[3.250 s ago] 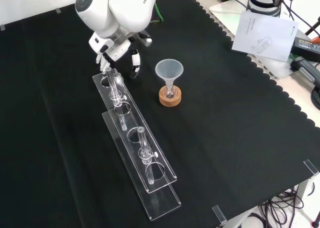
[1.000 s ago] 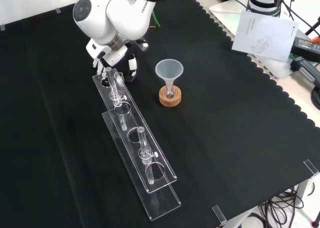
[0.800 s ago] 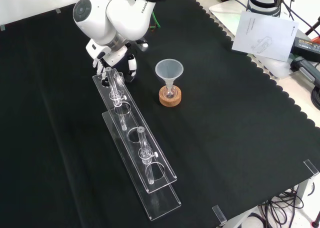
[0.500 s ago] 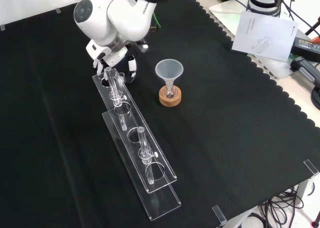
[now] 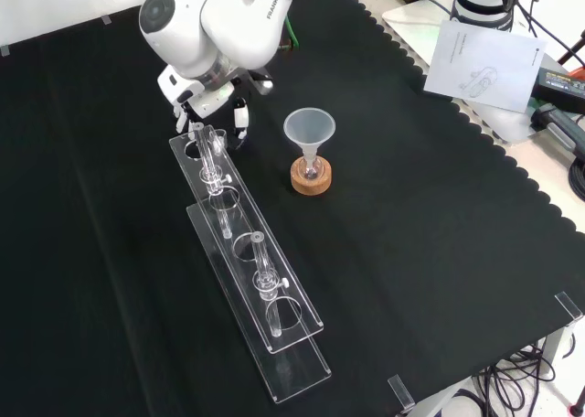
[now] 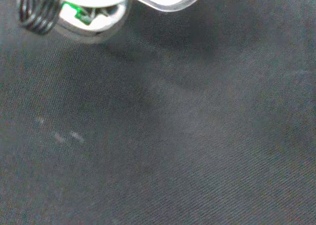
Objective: Pick up the weighing funnel.
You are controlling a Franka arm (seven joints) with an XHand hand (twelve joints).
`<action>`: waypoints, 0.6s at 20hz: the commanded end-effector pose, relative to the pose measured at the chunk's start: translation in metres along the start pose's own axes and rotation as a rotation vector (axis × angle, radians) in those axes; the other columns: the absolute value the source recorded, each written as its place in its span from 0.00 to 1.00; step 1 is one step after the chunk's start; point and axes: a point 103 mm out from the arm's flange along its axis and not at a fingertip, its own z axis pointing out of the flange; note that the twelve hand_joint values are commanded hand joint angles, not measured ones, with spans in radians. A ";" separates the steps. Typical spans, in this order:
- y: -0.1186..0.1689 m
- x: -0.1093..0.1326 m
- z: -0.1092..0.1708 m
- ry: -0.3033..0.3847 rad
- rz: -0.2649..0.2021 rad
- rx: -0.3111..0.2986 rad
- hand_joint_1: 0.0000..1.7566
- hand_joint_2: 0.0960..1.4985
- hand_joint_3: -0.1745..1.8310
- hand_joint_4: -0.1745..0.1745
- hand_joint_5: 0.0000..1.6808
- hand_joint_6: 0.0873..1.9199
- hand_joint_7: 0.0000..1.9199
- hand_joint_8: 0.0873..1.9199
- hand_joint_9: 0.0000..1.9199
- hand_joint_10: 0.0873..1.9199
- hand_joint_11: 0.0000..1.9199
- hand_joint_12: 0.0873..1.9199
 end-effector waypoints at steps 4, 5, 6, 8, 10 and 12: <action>-0.022 -0.019 -0.031 -0.003 0.013 -0.004 0.64 0.39 0.42 1.00 0.76 0.31 0.34 0.31 0.52 0.15 0.43 0.53; -0.025 -0.020 -0.034 -0.009 0.022 0.000 0.64 0.39 0.42 1.00 0.76 0.31 0.34 0.31 0.52 0.15 0.43 0.53; -0.027 -0.021 -0.038 -0.018 0.027 0.008 0.64 0.39 0.42 1.00 0.76 0.31 0.34 0.30 0.52 0.15 0.43 0.53; -0.034 -0.022 -0.044 -0.037 0.033 0.005 0.64 0.39 0.42 1.00 0.76 0.31 0.33 0.30 0.52 0.15 0.43 0.52; -0.041 -0.023 -0.051 -0.058 0.041 0.003 0.64 0.39 0.42 1.00 0.76 0.31 0.33 0.30 0.52 0.15 0.43 0.52; -0.048 -0.023 -0.059 -0.077 0.054 0.005 0.64 0.39 0.42 1.00 0.76 0.31 0.32 0.30 0.52 0.14 0.43 0.52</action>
